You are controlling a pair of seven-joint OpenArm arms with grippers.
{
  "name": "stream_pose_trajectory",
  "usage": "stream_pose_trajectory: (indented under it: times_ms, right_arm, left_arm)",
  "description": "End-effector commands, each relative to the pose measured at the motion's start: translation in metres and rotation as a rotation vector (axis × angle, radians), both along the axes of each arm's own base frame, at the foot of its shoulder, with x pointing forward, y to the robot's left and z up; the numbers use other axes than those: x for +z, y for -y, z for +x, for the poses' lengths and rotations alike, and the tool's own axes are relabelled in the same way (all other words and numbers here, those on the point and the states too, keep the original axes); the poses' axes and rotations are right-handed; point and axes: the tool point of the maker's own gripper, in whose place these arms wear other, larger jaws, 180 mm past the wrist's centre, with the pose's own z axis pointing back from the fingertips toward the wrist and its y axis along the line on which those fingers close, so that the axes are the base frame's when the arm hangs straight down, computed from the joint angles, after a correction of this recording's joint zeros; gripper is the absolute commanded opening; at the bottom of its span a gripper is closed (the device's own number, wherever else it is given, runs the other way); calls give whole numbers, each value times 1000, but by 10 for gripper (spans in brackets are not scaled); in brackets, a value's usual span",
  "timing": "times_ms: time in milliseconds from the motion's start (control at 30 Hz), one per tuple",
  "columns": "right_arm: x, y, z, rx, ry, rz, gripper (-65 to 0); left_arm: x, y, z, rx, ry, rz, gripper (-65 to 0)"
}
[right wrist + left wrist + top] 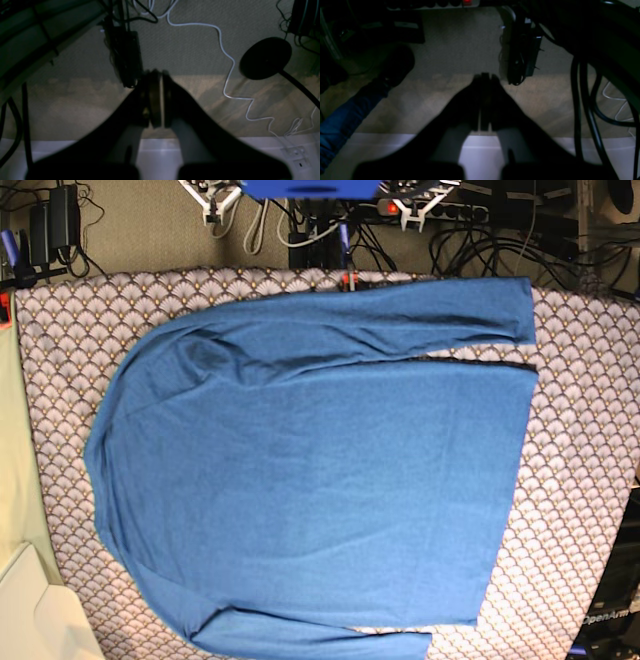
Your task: Fold the T-shirt properly
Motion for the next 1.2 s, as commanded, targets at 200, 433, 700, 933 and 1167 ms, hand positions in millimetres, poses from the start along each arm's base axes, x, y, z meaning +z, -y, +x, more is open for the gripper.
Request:
stream_pose_trajectory:
  times_ms: [200,433,700,933,1167]
  right_arm:
    - [0,5,-5,-5,-9,-23,-650]
    - [2,22,-5,-12,-9,-124,-650]
    - [2,22,-5,-13,-6,-125,-650]
    - [2,23,-4,-8,-5,-126,-650]
    - [2,23,-4,-7,-3,-125,-650]
  left_arm:
    - [1,-17,11,-6,49,20,-646]
    - [3,-15,13,-8,75,15,-646]
    - [3,-15,13,-7,74,16,-646]
    - [3,-15,10,-7,71,15,-646]
    - [3,-15,10,-7,72,15,-646]
